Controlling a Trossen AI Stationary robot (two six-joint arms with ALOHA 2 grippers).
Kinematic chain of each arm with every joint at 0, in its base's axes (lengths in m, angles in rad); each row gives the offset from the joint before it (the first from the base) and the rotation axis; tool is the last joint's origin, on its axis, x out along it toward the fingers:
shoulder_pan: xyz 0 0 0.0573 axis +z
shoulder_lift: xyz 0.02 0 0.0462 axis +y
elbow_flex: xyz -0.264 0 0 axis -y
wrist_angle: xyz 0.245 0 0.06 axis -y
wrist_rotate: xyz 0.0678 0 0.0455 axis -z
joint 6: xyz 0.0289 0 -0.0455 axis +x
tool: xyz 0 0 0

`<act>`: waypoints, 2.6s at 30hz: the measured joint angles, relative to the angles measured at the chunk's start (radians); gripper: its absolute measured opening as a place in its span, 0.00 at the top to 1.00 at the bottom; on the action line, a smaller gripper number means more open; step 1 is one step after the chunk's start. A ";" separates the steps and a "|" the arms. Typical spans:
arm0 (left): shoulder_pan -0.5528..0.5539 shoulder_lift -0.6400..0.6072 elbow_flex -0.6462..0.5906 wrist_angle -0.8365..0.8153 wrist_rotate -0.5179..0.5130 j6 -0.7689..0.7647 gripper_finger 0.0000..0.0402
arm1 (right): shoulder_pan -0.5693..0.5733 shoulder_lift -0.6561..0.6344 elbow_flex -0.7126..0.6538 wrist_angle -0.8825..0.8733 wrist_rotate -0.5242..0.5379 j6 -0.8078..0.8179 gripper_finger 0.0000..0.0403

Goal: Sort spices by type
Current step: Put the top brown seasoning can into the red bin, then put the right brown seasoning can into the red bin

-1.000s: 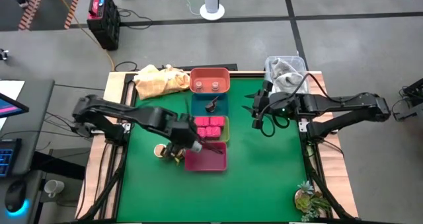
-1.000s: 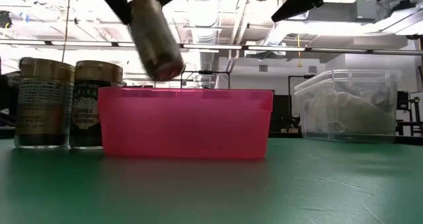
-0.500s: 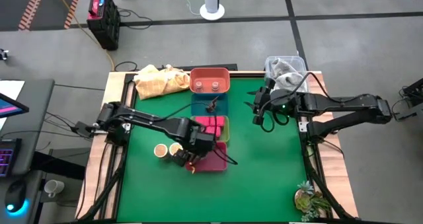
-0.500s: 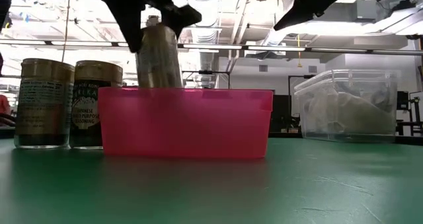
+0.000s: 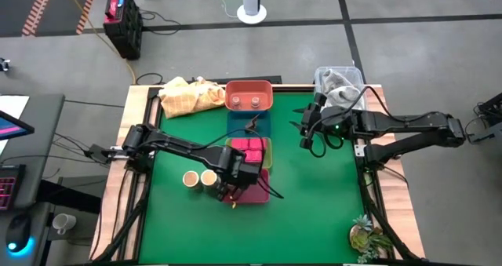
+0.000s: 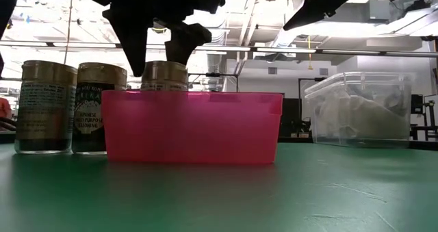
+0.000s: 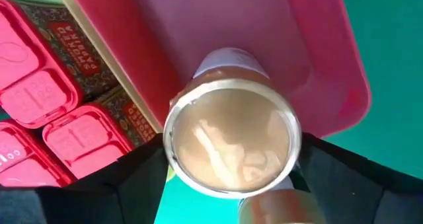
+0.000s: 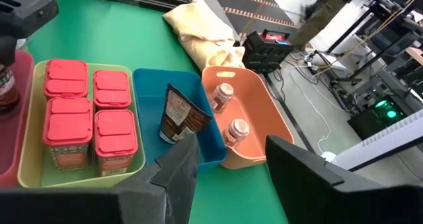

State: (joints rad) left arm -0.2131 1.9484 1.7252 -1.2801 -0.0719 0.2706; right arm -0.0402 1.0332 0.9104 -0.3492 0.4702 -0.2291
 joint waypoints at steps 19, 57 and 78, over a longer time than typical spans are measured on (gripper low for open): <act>-0.018 -0.016 0.163 -0.278 -0.011 -0.296 0.20 | 0.011 0.000 0.000 0.021 -0.001 0.000 0.47; -0.063 -0.231 -0.390 0.116 0.005 -0.452 0.20 | 0.064 0.000 0.000 0.053 -0.001 -0.018 0.47; -0.047 -0.231 -0.357 0.069 0.007 -0.406 0.33 | 0.064 0.000 0.000 0.072 -0.001 -0.024 0.47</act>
State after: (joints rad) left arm -0.2600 1.7176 1.3678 -1.2108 -0.0649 -0.1352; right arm 0.0238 1.0336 0.9104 -0.2775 0.4694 -0.2535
